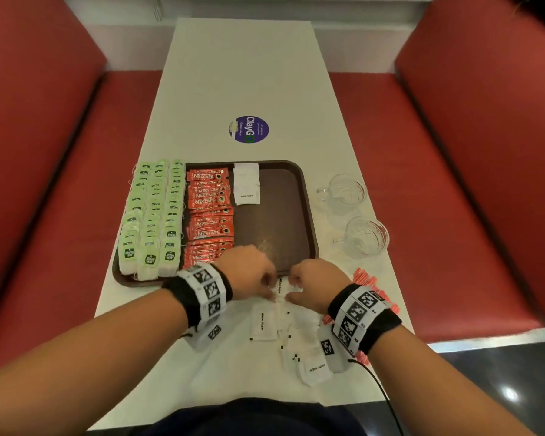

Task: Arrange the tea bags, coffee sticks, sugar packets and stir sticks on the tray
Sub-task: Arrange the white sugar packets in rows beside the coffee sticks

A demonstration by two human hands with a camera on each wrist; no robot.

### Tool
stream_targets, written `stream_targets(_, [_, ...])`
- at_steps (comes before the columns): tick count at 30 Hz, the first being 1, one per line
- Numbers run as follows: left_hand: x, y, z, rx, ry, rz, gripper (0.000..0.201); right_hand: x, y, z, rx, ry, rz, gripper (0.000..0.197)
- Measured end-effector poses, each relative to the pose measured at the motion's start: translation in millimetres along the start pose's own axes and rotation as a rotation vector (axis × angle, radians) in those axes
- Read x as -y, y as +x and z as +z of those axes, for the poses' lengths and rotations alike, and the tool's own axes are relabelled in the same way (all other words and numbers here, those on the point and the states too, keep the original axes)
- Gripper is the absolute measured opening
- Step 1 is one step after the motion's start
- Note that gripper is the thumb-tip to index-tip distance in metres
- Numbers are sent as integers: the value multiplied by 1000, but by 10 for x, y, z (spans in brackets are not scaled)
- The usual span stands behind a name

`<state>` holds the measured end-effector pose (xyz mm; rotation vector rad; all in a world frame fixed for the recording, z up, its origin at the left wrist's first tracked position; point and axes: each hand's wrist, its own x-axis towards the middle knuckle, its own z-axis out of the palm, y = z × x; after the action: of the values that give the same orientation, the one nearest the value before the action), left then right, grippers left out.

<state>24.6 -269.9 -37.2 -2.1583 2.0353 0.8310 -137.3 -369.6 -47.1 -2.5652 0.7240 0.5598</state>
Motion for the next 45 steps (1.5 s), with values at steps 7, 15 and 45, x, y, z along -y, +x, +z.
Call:
stream_targets(7, [-121, -160, 365, 145, 218, 27, 58, 126, 47, 121, 55, -56, -9, 42])
stream_targets(15, [-39, -267, 302, 124, 135, -39, 43, 235, 32, 42, 118, -82, -4, 48])
stream_targets(45, [498, -905, 144, -337, -350, -277, 11, 600, 346, -115, 271, -464, -231, 16])
